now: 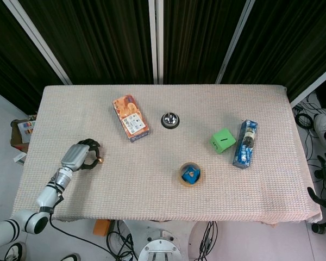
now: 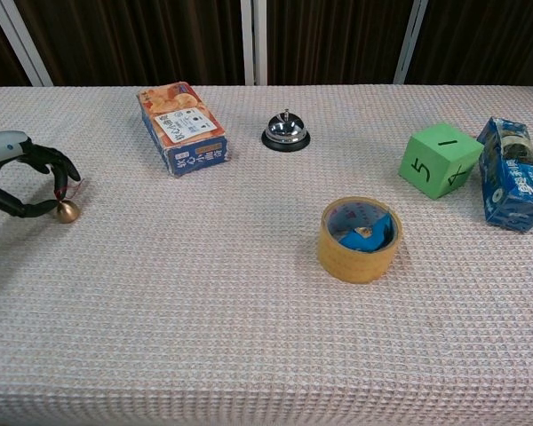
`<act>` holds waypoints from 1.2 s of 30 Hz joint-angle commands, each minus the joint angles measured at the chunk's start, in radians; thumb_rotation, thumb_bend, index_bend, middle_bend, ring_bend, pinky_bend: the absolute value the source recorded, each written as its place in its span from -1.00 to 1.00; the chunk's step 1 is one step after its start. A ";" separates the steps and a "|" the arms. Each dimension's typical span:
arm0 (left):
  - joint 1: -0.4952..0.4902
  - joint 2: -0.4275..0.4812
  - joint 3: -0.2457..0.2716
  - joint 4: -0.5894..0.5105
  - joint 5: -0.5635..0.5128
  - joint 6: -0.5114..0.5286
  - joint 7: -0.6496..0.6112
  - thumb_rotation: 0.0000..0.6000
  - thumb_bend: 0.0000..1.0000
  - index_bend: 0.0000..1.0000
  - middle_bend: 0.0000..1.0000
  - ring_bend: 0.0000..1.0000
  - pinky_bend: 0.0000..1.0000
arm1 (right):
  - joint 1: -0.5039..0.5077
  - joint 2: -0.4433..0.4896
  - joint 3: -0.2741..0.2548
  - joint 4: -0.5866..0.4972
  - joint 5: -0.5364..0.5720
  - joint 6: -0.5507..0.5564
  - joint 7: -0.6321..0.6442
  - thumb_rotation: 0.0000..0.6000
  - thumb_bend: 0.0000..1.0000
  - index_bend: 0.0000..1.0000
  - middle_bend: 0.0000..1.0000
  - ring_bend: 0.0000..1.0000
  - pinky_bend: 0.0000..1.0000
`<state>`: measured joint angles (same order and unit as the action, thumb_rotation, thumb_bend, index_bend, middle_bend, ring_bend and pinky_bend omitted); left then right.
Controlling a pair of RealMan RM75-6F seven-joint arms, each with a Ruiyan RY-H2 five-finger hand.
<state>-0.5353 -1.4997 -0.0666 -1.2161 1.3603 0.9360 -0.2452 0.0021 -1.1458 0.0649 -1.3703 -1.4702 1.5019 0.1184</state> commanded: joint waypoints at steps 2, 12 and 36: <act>-0.001 -0.002 0.000 0.002 -0.002 -0.003 0.000 1.00 -0.18 0.09 -0.45 -0.69 -0.59 | -0.001 0.001 0.000 0.000 0.003 -0.001 0.001 1.00 -0.65 -1.00 -1.00 -1.00 -1.00; -0.001 -0.004 -0.007 0.003 -0.007 0.001 0.004 1.00 -0.16 0.16 -0.43 -0.68 -0.59 | 0.000 -0.001 0.000 0.003 0.004 -0.005 0.003 1.00 -0.65 -1.00 -1.00 -1.00 -1.00; 0.037 0.276 -0.111 -0.319 -0.015 0.016 -0.100 1.00 -0.03 0.43 -0.30 -0.58 -0.48 | 0.005 -0.007 -0.002 0.000 0.001 -0.013 -0.004 1.00 -0.65 -1.00 -1.00 -1.00 -1.00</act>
<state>-0.4983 -1.3657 -0.1740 -1.3677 1.3260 1.0933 -0.1330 0.0066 -1.1523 0.0630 -1.3696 -1.4692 1.4890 0.1151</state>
